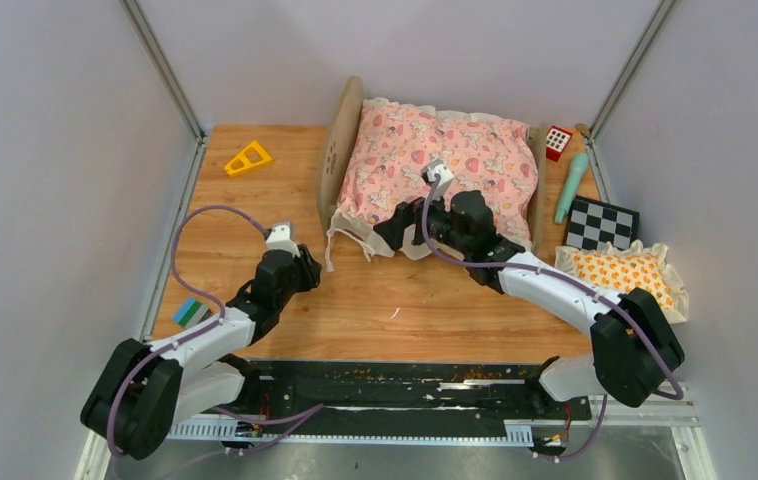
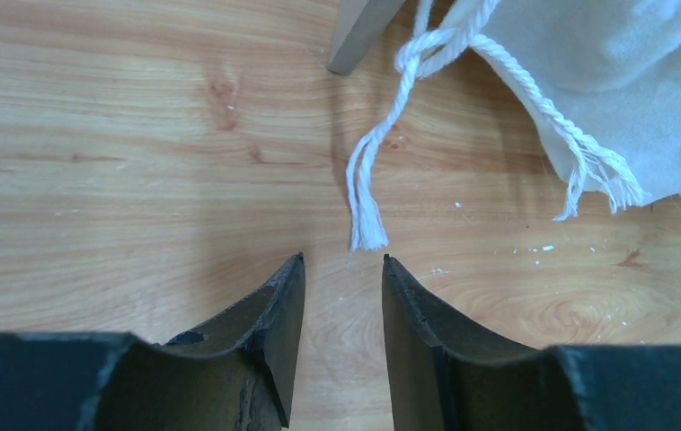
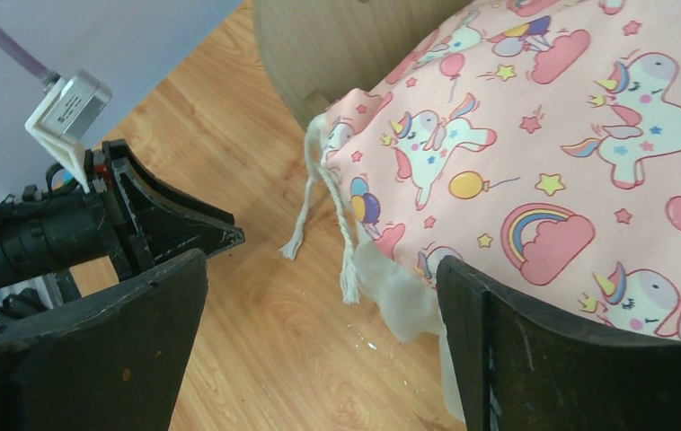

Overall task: Set up the pet bed
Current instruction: Tie the ropes to the bed frame.

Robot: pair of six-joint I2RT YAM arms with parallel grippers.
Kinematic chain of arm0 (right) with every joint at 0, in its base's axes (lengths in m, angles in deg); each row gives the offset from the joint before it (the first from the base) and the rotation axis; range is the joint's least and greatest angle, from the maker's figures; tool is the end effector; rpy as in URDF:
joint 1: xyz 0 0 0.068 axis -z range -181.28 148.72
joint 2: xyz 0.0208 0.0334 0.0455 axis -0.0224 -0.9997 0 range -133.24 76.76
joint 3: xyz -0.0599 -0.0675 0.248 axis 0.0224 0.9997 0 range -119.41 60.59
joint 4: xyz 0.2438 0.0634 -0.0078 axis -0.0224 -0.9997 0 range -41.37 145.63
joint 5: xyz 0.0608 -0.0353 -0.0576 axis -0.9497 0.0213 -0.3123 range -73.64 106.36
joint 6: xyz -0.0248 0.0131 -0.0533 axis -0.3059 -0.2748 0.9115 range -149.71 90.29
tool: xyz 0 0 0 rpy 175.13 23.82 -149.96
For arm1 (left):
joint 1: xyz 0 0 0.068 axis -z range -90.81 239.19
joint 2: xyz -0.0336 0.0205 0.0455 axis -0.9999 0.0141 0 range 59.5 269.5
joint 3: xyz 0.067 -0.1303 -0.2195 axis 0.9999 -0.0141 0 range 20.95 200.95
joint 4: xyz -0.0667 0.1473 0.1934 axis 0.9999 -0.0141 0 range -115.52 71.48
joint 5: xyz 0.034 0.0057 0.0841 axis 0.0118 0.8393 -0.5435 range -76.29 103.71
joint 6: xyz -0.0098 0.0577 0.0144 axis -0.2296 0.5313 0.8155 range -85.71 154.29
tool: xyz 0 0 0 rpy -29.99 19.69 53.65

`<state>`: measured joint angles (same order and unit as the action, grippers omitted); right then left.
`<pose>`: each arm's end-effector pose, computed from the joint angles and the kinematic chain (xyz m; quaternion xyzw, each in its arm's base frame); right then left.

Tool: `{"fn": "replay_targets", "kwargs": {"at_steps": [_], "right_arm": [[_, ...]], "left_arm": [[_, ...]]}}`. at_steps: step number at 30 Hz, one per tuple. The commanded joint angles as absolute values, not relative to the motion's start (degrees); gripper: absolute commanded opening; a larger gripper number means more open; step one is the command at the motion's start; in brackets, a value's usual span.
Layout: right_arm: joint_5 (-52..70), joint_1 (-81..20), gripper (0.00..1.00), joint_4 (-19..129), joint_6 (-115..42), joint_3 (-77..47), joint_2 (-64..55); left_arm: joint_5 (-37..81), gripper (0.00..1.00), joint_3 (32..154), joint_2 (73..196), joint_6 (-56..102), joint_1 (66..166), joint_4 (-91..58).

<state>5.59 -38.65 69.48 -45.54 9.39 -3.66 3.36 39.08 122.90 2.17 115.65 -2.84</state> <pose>0.2537 0.2041 0.2712 -0.2039 0.7672 0.3370 0.5062 0.1974 -0.0893 0.1585 -0.0879 0.8574 -0.1771 0.4752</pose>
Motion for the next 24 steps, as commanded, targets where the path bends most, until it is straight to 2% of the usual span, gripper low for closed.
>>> {"fn": "replay_targets", "kwargs": {"at_steps": [1,5,10,15,24], "right_arm": [[-3.9,-37.8,1.0,83.5,-45.5,14.6,-2.2],[-13.0,-38.3,1.0,75.2,-36.1,8.7,-5.0],[-14.5,-39.4,1.0,67.6,-25.0,4.3,-8.0],[-14.5,-40.3,1.0,61.3,-22.9,0.0,-11.4],[-14.2,-41.4,1.0,60.9,-22.0,0.0,-11.8]], "left_arm": [[0.4,0.45,35.8,118.3,8.5,115.4,3.3],[3.6,0.46,37.5,121.2,14.5,115.4,9.0],[7.3,0.47,43.8,130.4,17.2,115.4,10.2],[7.7,0.48,48.2,138.6,18.5,115.4,11.4],[4.8,0.51,52.6,147.6,19.4,115.4,10.8]]}}
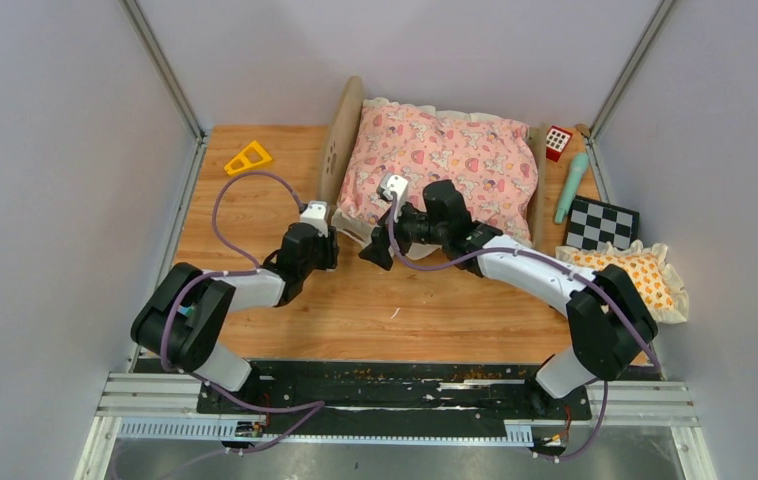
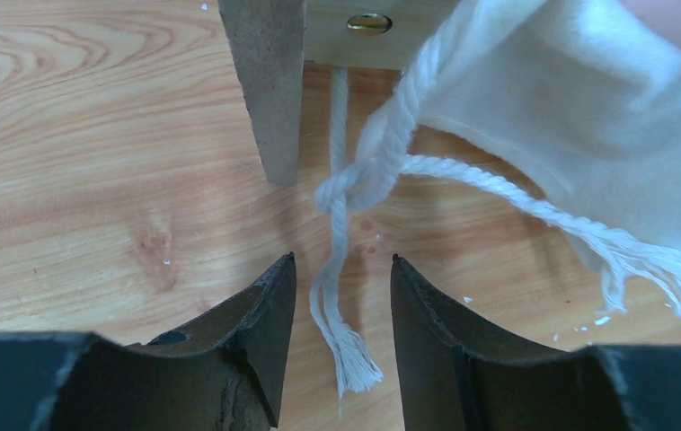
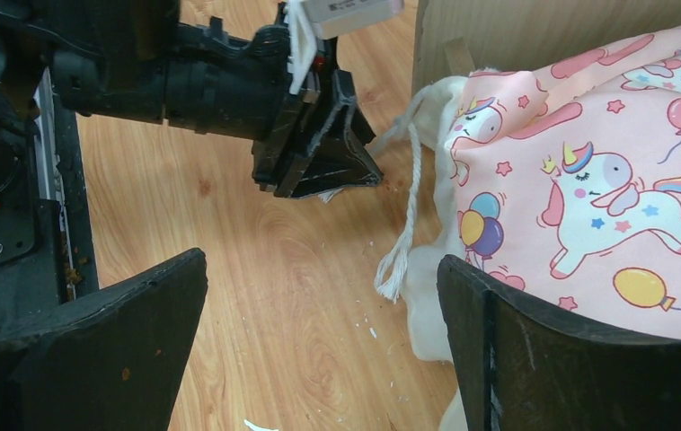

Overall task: Set up the pet bed
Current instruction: Tie the ropes to the bed frame.

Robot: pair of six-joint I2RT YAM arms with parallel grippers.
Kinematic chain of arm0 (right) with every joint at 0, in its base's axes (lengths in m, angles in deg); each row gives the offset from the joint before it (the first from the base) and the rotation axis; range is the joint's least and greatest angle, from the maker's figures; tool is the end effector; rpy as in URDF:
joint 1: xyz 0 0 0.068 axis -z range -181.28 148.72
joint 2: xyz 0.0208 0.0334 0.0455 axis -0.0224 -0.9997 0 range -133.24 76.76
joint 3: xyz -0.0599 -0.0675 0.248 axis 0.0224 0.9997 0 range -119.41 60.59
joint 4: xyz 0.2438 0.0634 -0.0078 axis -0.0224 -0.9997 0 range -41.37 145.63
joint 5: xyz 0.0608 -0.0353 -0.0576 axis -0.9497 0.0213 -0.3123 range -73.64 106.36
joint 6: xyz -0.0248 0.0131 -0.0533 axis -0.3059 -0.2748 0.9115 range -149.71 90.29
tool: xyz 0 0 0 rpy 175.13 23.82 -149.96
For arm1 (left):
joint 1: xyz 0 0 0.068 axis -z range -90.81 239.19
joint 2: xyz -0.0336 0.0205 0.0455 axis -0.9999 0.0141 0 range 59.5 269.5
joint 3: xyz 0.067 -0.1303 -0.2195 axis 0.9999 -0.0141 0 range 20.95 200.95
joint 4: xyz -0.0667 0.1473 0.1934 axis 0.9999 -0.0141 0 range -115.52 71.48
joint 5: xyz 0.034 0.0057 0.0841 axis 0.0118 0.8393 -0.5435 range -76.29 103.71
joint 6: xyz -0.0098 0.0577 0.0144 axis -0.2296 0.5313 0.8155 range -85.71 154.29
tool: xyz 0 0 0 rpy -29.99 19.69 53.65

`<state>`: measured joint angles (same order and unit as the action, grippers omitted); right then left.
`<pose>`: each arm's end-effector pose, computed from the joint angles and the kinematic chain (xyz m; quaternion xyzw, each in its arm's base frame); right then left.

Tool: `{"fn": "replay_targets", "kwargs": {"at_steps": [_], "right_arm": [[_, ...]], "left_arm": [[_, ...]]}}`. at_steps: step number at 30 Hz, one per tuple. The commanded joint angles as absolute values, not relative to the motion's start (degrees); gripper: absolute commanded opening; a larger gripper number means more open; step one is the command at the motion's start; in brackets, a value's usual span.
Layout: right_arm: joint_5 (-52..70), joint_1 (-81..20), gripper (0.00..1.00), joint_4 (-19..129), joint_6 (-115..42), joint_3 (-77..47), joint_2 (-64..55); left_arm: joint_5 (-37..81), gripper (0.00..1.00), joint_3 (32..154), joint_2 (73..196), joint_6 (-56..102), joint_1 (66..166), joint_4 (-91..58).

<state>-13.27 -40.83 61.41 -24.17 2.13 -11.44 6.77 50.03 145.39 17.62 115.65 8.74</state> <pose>0.2549 0.2390 0.2580 -0.4395 0.6952 0.3591 0.4411 0.2563 -0.1216 0.1456 0.0432 0.8619 -0.1360 0.4866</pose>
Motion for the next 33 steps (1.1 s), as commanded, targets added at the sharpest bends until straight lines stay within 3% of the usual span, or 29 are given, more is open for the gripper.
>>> {"fn": "replay_targets", "kwargs": {"at_steps": [1,10,16,20,25,33], "right_arm": [[-14.3,-41.6,1.0,60.6,-21.5,-0.2,-12.1],[-13.2,-42.3,1.0,60.5,-18.2,0.4,-12.9],[-12.7,-42.3,1.0,66.5,-14.7,1.8,-15.9],[-13.4,-42.5,1.0,69.8,-12.0,1.1,-19.3],[-14.2,-42.9,0.84,68.3,-8.2,-2.3,-23.2],[-7.8,-44.4,0.77,71.2,-6.4,-4.3,-27.4]], "left_arm": [[4.6,0.51,52.7,148.2,19.4,115.4,11.1],[4.2,0.5,54.9,153.3,19.8,115.4,13.2],[4.8,0.29,53.1,153.1,19.9,115.4,16.4],[5.7,0.27,52.8,153.3,19.6,115.4,17.7],[6.7,0.26,52.9,153.7,19.1,115.4,18.3],[7.3,0.26,52.5,153.6,18.5,115.4,19.0]]}}
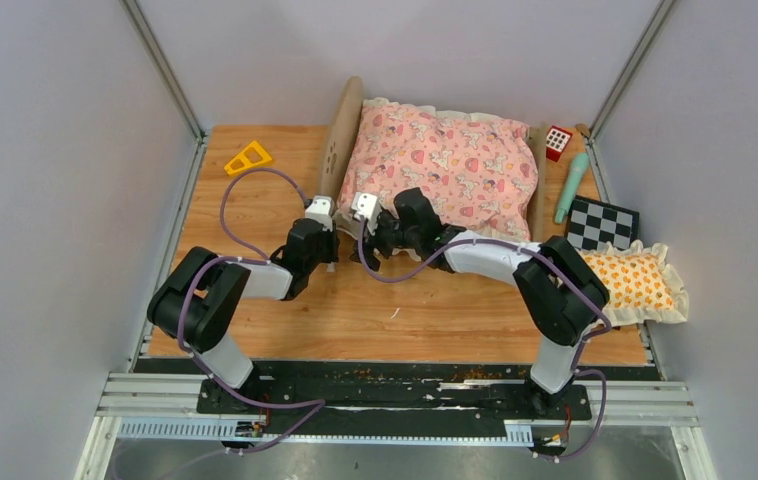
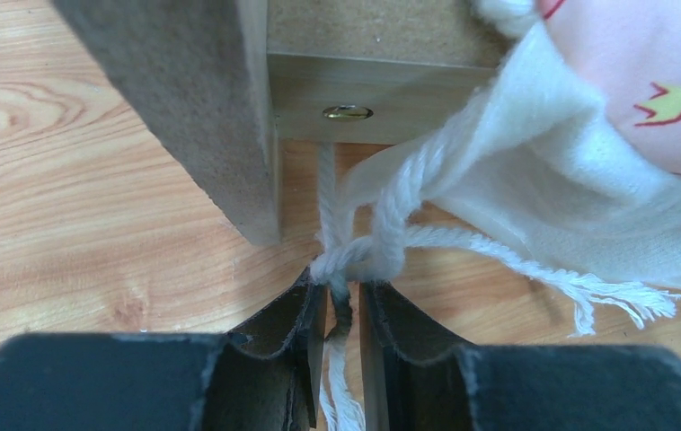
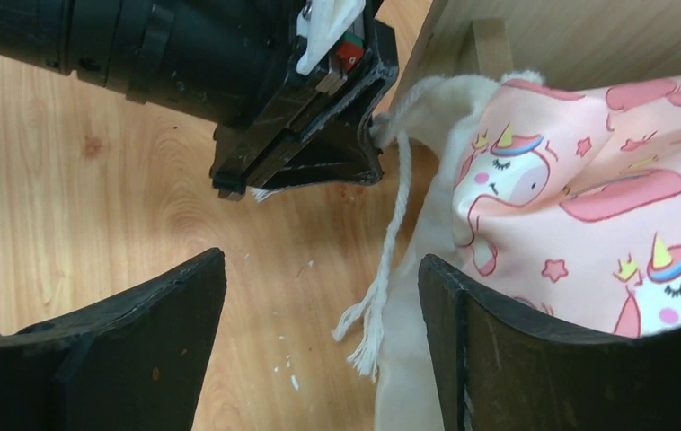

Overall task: Set up the pet bed
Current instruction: Tie the ropes to the bed frame.

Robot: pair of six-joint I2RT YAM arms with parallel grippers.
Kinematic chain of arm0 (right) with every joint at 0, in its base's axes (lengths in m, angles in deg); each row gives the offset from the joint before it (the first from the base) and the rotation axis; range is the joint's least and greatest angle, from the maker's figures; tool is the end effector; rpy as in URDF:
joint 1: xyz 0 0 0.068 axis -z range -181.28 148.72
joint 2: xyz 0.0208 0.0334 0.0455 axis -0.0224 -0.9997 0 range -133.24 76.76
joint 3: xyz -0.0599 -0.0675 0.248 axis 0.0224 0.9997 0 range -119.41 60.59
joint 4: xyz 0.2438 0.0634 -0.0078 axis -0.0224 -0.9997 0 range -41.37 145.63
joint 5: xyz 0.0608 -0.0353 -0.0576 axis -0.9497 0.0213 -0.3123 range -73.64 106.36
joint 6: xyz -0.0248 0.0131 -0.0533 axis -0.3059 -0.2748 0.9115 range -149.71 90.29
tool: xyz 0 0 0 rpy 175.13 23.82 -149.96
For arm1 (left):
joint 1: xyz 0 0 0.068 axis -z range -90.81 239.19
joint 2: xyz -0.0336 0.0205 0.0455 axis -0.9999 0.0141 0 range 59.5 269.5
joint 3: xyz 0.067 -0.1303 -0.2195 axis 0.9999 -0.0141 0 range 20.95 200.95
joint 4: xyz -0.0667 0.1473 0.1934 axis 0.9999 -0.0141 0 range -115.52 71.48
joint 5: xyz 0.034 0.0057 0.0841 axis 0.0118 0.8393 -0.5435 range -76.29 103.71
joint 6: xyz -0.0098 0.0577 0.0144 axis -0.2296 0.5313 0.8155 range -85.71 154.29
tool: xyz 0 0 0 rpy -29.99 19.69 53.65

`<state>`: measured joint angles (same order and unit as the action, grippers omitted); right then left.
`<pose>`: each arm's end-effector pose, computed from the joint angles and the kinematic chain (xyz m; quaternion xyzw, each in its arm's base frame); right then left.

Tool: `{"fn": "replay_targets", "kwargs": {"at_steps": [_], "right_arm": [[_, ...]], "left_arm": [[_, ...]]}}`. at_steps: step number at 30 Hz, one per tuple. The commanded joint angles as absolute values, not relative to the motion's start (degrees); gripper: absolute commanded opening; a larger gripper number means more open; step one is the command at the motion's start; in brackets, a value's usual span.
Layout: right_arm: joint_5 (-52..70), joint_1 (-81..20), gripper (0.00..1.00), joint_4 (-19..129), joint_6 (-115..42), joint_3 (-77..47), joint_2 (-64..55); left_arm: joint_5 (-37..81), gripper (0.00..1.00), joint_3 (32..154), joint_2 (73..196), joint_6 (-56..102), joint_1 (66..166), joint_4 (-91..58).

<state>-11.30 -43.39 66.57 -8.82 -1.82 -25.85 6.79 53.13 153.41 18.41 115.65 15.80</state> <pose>0.2776 0.2787 0.2009 -0.5408 0.6512 0.2931 0.4445 0.2769 -0.1319 0.1348 0.0474 0.8522 -0.1391 0.5022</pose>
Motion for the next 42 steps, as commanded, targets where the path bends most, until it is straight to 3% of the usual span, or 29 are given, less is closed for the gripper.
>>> {"fn": "replay_targets", "kwargs": {"at_steps": [1,16,32,36,42], "right_arm": [[-6.5,-44.8,0.76,71.4,-6.3,-4.6,-28.0],[14.8,-46.4,0.6,85.2,-7.4,-2.3,-35.3],[19.0,-46.5,0.53,72.8,-8.3,-12.1,-42.0],[19.7,-46.5,0.46,68.2,-8.5,-15.4,-43.9],[20.4,-46.5,0.15,65.4,-9.8,-16.8,-44.5]], "left_arm": [[7.4,0.26,52.5,153.6,18.5,115.4,19.0],[8.3,0.26,51.9,153.1,17.8,115.4,19.4],[8.7,0.26,51.6,152.5,17.1,115.4,19.5],[8.8,0.26,51.7,152.6,16.8,115.4,19.8],[8.8,0.26,51.6,152.5,16.5,115.4,19.9]]}}
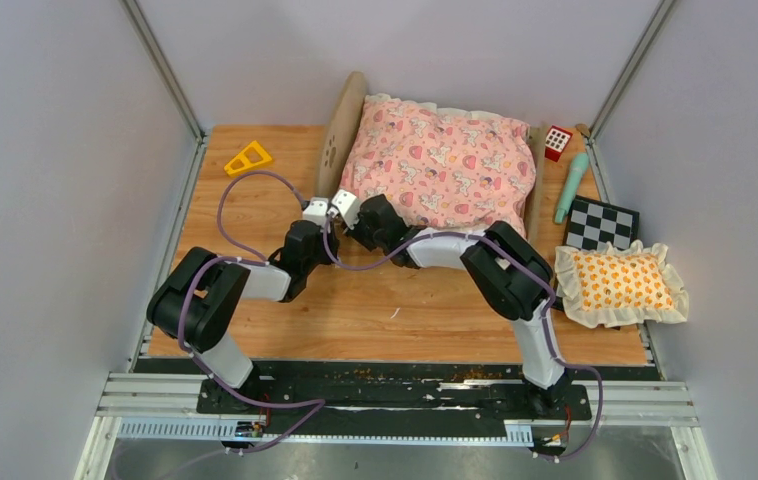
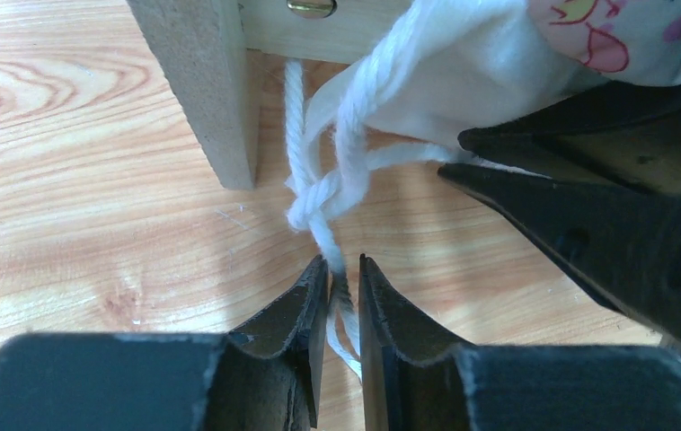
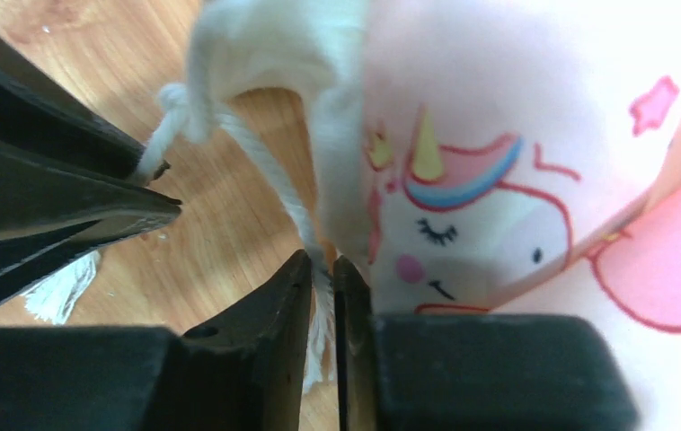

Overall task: Set up the pet bed
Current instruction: Tie the ropes to the bed frame.

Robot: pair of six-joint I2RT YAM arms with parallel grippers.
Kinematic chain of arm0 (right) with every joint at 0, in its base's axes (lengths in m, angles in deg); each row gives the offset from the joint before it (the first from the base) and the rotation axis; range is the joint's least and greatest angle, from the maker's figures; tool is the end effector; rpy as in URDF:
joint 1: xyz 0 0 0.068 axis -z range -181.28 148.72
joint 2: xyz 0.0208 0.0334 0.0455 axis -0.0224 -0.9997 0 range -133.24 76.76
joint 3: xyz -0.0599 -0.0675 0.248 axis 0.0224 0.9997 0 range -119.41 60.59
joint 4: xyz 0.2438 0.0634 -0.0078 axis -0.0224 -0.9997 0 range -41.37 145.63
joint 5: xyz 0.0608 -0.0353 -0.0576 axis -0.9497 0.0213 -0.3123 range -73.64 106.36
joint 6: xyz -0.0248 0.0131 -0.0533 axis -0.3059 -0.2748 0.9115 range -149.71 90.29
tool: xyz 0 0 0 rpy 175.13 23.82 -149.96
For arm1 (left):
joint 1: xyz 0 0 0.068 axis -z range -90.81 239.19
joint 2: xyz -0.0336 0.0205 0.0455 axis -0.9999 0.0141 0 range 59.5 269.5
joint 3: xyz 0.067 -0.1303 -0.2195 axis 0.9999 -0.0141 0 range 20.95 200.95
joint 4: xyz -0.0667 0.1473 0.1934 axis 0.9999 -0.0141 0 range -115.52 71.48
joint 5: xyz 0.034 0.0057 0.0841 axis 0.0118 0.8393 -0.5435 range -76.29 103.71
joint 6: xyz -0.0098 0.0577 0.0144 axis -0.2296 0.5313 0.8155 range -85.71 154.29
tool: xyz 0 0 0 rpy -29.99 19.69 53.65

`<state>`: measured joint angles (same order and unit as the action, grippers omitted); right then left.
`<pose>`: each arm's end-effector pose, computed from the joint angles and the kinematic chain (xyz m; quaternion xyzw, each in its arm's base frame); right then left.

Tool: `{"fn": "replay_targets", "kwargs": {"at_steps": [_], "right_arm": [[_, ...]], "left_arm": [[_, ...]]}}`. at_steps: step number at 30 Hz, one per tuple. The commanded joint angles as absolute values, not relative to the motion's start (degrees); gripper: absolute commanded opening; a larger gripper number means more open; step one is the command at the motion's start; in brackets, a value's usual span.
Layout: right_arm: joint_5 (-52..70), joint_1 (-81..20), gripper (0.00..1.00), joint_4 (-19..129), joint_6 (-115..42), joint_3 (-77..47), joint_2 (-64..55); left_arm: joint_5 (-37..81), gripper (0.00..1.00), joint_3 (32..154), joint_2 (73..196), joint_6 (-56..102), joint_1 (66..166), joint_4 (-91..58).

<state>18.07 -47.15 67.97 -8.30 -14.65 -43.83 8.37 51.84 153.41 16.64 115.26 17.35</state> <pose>0.3191 0.3269 0.1433 -0.4809 0.7356 0.0882 0.4690 0.2739 -0.1294 0.1315 0.0383 0.8518 -0.1570 0.4982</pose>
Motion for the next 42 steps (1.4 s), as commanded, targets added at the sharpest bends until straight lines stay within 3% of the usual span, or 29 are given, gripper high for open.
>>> {"fn": "replay_targets", "kwargs": {"at_steps": [1,4,11,29,42], "right_arm": [[20.3,-46.5,0.1,65.7,-10.2,-16.4,-44.1],[18.7,-46.0,0.0,68.4,-12.8,-13.5,-41.8],[11.7,-44.9,0.0,69.9,-18.6,-9.6,-34.4],[11.1,-44.6,0.0,64.4,-23.8,-6.9,-20.4],[18.6,-44.4,0.0,68.0,-21.8,-7.4,-12.4]], "left_arm": [[8.8,0.25,51.7,152.6,16.5,115.4,20.0],[8.5,0.24,51.6,152.6,16.4,115.4,20.1],[8.1,0.19,51.8,152.7,16.0,115.1,19.7],[8.3,0.0,51.1,150.2,14.1,112.7,16.3],[11.3,0.0,54.1,153.4,9.3,109.0,13.2]]}}
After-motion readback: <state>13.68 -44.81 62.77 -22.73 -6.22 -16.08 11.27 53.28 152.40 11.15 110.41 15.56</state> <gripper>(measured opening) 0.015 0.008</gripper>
